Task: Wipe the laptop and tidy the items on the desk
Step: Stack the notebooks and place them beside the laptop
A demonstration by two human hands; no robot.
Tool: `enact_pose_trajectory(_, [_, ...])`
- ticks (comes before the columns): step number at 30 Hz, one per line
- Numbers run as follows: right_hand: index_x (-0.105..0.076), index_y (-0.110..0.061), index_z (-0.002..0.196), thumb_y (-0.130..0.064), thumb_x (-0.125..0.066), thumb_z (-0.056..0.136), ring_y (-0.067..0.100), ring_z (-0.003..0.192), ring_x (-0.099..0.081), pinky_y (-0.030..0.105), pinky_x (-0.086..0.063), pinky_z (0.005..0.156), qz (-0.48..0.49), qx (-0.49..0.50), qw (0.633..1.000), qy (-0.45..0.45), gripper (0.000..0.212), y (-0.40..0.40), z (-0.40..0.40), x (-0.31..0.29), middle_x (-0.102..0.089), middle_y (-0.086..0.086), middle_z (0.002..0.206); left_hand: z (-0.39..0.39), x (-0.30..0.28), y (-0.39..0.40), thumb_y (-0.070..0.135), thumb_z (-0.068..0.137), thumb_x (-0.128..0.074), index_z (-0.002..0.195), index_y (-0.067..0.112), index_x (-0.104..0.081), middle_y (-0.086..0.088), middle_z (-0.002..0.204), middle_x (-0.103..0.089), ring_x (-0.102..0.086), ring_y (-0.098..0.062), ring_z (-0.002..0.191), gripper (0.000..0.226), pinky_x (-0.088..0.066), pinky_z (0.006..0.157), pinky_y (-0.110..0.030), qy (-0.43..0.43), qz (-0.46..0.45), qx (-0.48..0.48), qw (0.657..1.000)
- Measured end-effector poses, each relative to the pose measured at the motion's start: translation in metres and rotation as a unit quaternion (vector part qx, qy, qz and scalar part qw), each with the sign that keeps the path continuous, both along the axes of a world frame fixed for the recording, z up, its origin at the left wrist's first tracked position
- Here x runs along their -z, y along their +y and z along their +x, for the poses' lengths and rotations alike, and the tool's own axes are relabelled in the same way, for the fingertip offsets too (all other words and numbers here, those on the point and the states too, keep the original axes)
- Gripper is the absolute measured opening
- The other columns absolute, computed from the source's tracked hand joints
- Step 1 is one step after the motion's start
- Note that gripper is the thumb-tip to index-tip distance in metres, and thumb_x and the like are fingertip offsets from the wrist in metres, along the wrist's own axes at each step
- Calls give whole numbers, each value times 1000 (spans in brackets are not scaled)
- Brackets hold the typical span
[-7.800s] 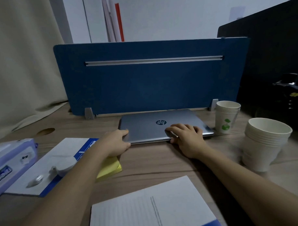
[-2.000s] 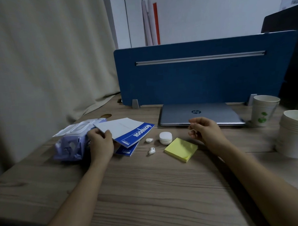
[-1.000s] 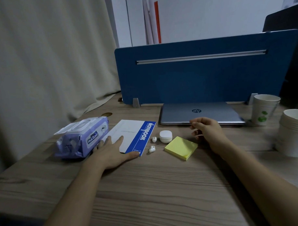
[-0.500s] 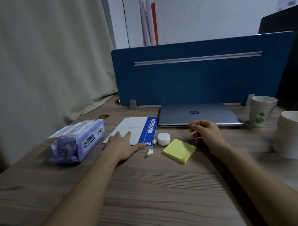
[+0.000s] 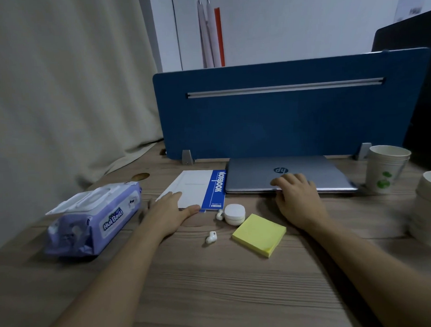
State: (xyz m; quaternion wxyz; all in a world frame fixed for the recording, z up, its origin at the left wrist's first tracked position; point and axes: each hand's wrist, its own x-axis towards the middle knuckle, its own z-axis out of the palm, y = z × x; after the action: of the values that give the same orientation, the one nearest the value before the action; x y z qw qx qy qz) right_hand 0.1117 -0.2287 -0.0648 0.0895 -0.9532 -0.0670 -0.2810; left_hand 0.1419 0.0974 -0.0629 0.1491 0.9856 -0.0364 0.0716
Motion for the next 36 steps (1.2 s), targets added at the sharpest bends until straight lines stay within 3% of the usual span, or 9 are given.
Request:
enact_pose_trajectory(4, [-54,-27,128,-30,-45,96,23,120,-44,40,-35,96,-45,2,999,15,33,2,12,1,-56,-2,130,17,3,-2,64,88,-51,141,17,-46,-11,143,-47,-46,-27,126,71,-44,95,-41,-19,-36,-2,999])
enact_pose_trajectory(12, [-53,-31,125,-34,-42,96,20,117,-45,39,-36,93,-51,-14,998,27,31,-3,25,4,-55,-5,126,47,1,-1,48,90,-62,140,21,-51,-7,149,-42,-43,-24,131,58,-34,94,-31,-30,-83,46,995])
enact_pose_trajectory(16, [-54,-30,124,-33,-42,96,20,114,-47,39,-36,91,-53,-11,998,29,31,-3,31,3,-56,-4,126,51,1,4,57,85,-63,140,29,-51,-4,157,-33,-37,-25,138,62,-33,107,-39,-18,-71,66,995])
enact_pose_trajectory(20, [-55,-32,121,-34,-43,96,19,113,-46,38,-36,90,-54,-11,998,34,29,-2,32,2,-55,-6,124,52,2,7,62,79,-67,138,31,-53,-3,156,-38,-38,-22,139,68,-32,104,-35,-12,-102,72,992])
enact_pose_trajectory(24, [-56,-33,120,-35,-42,96,19,113,-46,39,-36,90,-54,-8,998,40,28,-1,31,2,-55,-7,124,53,4,3,62,78,-67,137,22,-55,-5,148,-49,-46,-22,131,72,-34,94,-29,-41,-105,59,992])
enact_pose_trajectory(36, [-54,-34,121,-40,-41,97,18,113,-46,39,-37,90,-48,-12,998,44,28,-3,32,3,-53,-7,124,77,10,-3,75,74,-59,140,20,-48,-10,141,-54,-48,-28,127,87,-44,94,-41,-57,-61,12,996])
